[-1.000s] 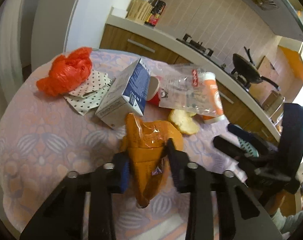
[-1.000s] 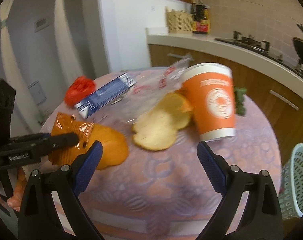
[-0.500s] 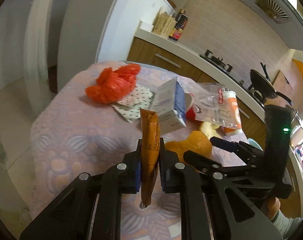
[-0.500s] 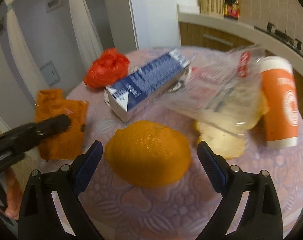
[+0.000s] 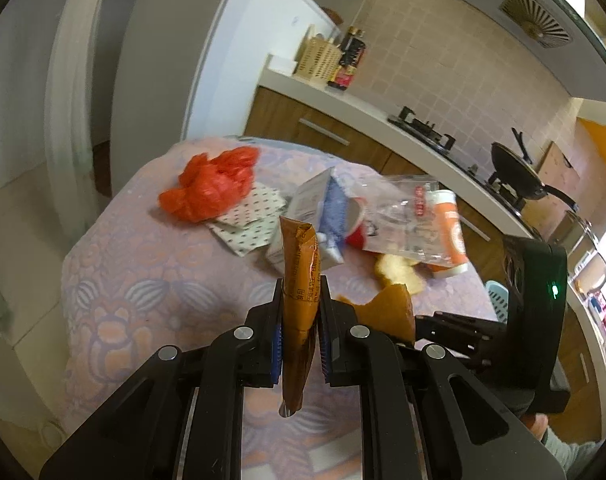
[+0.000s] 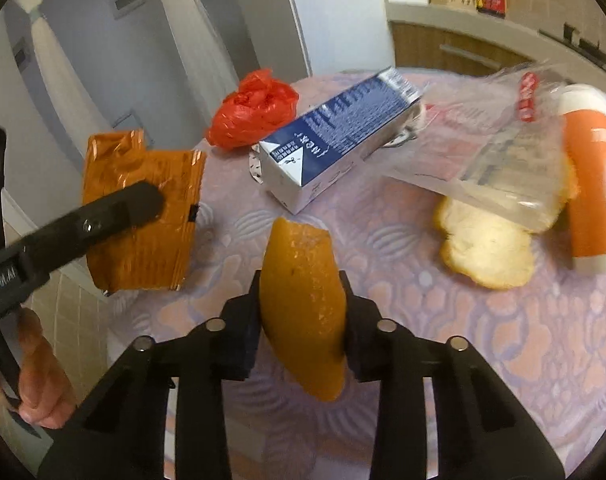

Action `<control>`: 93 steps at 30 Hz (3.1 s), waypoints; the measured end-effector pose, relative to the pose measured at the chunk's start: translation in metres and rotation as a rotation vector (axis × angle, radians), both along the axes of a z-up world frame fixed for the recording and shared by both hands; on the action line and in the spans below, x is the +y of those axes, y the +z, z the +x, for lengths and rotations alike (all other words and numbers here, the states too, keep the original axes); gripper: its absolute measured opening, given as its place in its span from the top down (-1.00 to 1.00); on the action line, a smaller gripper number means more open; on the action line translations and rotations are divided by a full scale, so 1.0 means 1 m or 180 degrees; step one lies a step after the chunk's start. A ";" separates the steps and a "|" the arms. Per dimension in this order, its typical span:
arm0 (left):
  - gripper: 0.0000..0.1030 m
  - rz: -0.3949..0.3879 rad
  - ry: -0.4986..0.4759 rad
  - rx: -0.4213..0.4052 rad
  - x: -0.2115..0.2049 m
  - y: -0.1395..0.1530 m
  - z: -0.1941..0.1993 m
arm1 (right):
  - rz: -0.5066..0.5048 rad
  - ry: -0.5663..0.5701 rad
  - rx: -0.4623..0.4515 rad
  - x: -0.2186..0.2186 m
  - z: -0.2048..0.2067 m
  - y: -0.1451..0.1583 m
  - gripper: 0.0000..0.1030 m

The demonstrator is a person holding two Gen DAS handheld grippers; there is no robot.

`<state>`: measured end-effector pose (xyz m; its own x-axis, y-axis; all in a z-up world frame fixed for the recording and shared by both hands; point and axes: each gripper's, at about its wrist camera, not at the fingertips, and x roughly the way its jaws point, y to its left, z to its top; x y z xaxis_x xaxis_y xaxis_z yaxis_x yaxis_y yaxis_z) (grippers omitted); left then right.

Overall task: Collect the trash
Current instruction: 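Carry both items over the blue wastebasket and open both tools to drop them, then grasp the red plastic bag with the left tool while the right tool grasps the clear bag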

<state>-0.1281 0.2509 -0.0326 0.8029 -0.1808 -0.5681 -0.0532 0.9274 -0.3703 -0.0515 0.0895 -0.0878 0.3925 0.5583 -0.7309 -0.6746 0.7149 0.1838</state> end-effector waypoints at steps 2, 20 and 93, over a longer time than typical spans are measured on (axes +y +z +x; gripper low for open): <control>0.76 0.0018 -0.0081 -0.0038 -0.012 0.007 0.000 | 0.0105 -0.0044 -0.0092 -0.019 -0.008 0.011 0.47; 0.76 0.0171 -0.1445 -0.0356 -0.221 0.058 0.083 | 0.0467 -0.1816 -0.0810 -0.272 0.021 0.089 0.47; -0.51 0.0902 0.0649 -0.0303 0.010 0.070 0.065 | 0.0448 -0.1080 -0.0772 -0.127 0.039 0.109 -0.06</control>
<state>-0.0634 0.2610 0.0370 0.8580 0.1426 -0.4935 -0.2253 0.9678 -0.1122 -0.0123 -0.0378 0.0217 0.7217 0.4557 -0.5210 -0.4415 0.8828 0.1605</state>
